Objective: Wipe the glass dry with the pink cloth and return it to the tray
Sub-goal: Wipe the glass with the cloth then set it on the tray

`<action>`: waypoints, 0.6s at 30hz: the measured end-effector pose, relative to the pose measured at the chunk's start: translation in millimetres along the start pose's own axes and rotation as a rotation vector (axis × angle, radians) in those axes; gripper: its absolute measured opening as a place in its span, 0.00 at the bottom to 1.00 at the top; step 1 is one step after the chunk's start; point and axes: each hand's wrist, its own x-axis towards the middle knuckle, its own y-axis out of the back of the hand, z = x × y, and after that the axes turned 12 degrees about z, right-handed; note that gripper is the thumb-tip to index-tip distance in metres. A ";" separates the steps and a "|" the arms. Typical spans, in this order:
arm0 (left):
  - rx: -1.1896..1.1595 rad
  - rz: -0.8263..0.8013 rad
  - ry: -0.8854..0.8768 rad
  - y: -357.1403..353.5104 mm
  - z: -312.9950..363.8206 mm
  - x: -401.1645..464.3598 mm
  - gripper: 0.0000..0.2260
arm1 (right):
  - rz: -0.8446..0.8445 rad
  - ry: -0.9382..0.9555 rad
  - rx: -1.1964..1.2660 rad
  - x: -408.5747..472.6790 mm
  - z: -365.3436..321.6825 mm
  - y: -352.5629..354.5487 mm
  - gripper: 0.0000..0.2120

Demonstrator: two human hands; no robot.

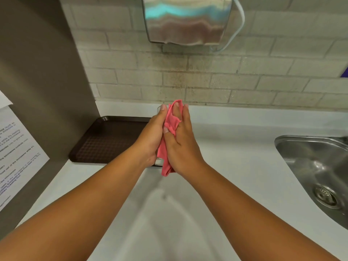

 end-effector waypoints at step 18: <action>-0.001 0.158 -0.058 10.6 0.1 11.1 0.27 | -0.094 -0.105 0.205 -18.5 8.1 9.0 0.33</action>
